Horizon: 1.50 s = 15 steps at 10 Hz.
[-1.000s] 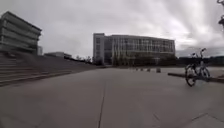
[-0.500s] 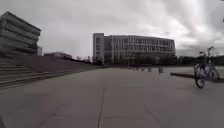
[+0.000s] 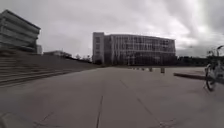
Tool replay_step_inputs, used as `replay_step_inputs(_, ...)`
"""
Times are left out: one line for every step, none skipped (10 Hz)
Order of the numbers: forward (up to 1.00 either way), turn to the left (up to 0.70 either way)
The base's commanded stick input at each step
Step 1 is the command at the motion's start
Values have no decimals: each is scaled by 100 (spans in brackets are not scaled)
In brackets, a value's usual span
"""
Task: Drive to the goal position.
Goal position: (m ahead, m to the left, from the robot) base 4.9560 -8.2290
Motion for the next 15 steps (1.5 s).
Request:
replay_step_inputs(70, 0)
replay_step_inputs(70, 0)
replay_step_inputs(70, 0)
replay_step_inputs(70, 0)
replay_step_inputs(70, 0)
replay_step_inputs(70, 0)
replay_step_inputs(70, -1)
replay_step_inputs(70, -11)
replay_step_inputs(70, -8)
replay_step_inputs(70, 0)
replay_step_inputs(70, 0)
replay_step_inputs(70, 0)
replay_step_inputs(70, 0)
replay_step_inputs(70, 0)
replay_step_inputs(70, 0)
